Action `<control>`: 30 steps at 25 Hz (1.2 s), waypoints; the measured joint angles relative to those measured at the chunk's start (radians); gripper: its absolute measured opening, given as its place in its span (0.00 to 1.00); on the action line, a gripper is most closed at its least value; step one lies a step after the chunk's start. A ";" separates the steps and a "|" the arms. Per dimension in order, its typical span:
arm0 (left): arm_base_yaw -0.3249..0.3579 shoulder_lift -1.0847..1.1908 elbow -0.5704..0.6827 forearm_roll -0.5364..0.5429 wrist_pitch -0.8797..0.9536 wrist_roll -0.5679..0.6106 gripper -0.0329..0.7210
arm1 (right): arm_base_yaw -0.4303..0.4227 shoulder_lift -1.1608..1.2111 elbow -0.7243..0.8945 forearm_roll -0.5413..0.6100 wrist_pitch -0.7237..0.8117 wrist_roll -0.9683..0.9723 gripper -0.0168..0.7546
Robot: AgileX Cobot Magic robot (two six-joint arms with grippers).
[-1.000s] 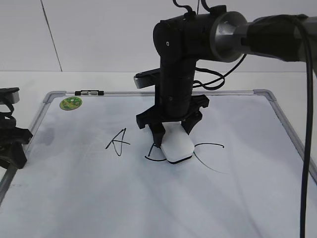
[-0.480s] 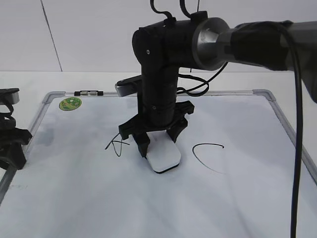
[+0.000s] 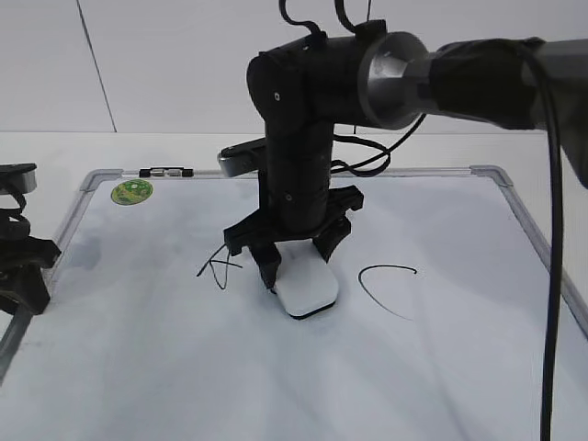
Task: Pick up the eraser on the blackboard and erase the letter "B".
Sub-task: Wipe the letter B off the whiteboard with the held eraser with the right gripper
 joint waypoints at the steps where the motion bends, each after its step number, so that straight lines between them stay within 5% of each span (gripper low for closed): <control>1: 0.000 0.000 0.000 -0.002 0.002 0.000 0.36 | -0.007 0.000 0.000 0.003 0.000 0.000 0.73; 20: 0.009 0.000 0.000 -0.010 0.009 -0.005 0.35 | -0.048 0.024 -0.114 0.039 0.009 0.084 0.73; 27: 0.004 0.001 -0.002 -0.002 0.013 -0.016 0.13 | -0.048 0.024 -0.127 0.041 0.009 0.084 0.73; 30: 0.004 0.002 -0.003 -0.002 0.017 -0.031 0.11 | -0.048 0.024 -0.127 0.048 0.009 0.098 0.73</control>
